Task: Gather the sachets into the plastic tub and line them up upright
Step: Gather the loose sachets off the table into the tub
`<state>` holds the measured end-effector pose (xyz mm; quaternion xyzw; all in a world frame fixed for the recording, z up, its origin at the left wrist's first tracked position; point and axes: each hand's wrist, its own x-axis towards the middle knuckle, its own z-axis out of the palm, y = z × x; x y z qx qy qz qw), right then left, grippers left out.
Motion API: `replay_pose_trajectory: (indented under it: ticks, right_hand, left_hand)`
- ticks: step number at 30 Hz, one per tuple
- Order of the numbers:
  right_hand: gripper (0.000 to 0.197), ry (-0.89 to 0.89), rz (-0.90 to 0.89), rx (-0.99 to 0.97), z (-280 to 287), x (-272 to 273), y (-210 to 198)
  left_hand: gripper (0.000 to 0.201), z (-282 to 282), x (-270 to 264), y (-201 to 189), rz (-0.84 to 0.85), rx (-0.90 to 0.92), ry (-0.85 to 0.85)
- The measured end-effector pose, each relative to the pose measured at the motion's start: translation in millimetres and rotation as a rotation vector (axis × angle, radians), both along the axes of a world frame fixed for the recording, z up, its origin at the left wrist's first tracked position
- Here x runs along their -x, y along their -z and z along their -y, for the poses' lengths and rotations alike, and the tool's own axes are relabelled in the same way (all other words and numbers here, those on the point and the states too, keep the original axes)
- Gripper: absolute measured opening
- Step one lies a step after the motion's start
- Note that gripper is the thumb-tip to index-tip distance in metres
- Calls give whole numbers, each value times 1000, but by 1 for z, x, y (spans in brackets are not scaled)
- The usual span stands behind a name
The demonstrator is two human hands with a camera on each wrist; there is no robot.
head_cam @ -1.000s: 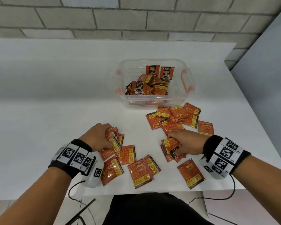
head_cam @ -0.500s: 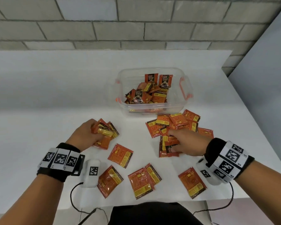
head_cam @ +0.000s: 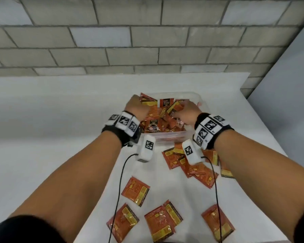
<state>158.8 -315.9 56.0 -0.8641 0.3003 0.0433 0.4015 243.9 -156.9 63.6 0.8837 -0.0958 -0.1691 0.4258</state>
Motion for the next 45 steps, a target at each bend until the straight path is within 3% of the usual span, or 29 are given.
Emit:
replay_pose_trajectory:
  ticks: [1,5,6,7,10,12,15,19,22,24,28,31,34,38,42,45]
  right_hand:
    - [54,-26,-55,29,1,-6,3]
    - [46,-166,-203,128,1,-16,14]
    - [41,-203,-225,170,1,-15,17]
    - [37,-234,-237,208,1,-14,19]
    - [52,-277,-230,253,4,-9,23]
    - [48,-289,-144,271,4,1,17]
    - [34,-268,69,243,1,30,7]
    - [36,-344,165,339,3,78,5]
    - [25,-399,153,405,7,104,9]
    - [16,-497,70,350,3,121,10]
    - [23,-809,-304,198,-10,153,23]
    - [39,-923,-529,189,-14,173,38]
    - [52,-994,-633,252,-17,188,48]
    - [49,-1026,-582,364,-21,193,54]
    - [37,-897,-412,330,-22,189,57]
    - [44,-784,-279,298,-26,189,59]
  left_hand:
    - [30,11,-7,4,-2,-39,8]
    - [14,27,-22,8,-38,-148,74]
    - [18,27,-22,9,-69,-147,88]
    - [22,25,-22,10,-90,-116,82]
    - [29,14,-15,4,-139,40,67]
    - [30,-2,-4,-4,-131,155,50]
    - [11,-43,23,-9,-67,219,52]
    - [3,-105,58,17,-53,85,74]
    - [8,-135,73,41,-58,-54,74]
    - [13,-147,85,52,-115,-161,181]
    - [26,-163,114,65,-263,-369,506]
    - [32,-168,130,72,-243,-428,556]
    - [38,-169,142,80,-226,-518,607]
    - [39,-165,148,87,-153,-588,597]
    - [27,-164,141,87,-108,-460,471]
    - [27,-164,138,86,-41,-438,379]
